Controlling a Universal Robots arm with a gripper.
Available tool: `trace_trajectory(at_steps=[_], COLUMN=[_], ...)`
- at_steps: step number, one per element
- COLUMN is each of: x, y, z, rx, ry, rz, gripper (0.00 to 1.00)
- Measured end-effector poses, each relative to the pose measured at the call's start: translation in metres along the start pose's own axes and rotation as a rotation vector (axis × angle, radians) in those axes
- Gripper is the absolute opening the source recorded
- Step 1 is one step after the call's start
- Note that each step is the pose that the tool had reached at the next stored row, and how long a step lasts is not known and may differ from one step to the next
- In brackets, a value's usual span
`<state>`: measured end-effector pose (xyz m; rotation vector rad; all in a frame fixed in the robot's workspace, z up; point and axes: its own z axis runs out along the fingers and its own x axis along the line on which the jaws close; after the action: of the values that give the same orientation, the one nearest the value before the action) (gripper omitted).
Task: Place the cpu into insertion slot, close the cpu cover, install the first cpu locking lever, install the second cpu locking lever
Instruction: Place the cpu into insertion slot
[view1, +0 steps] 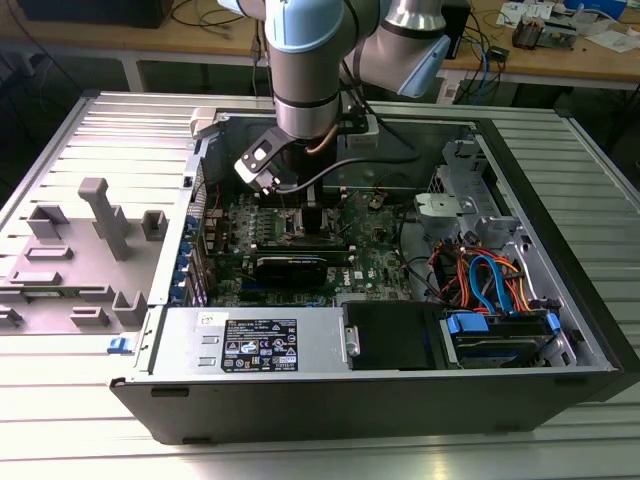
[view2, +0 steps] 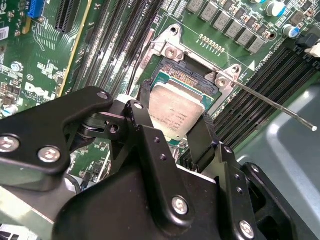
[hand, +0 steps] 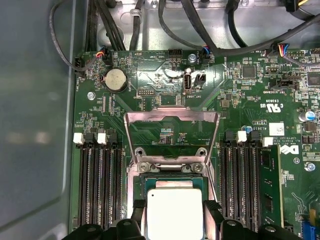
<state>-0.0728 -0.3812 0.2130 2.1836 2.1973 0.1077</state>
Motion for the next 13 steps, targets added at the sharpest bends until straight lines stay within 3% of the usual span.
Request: trace_trajectory(at_steps=[3, 5, 13], x=[-0.0001, 0.0007, 0.0051], y=[-0.0001, -0.0004, -0.0012], z=[0.0031, 0.0058, 0.0085], rx=[0.0002, 0.0005, 0.0004], ry=[-0.0036, -0.011, -0.0117], rz=[-0.001, -0.007, -0.008], gripper=[0.55, 0.55, 0.55])
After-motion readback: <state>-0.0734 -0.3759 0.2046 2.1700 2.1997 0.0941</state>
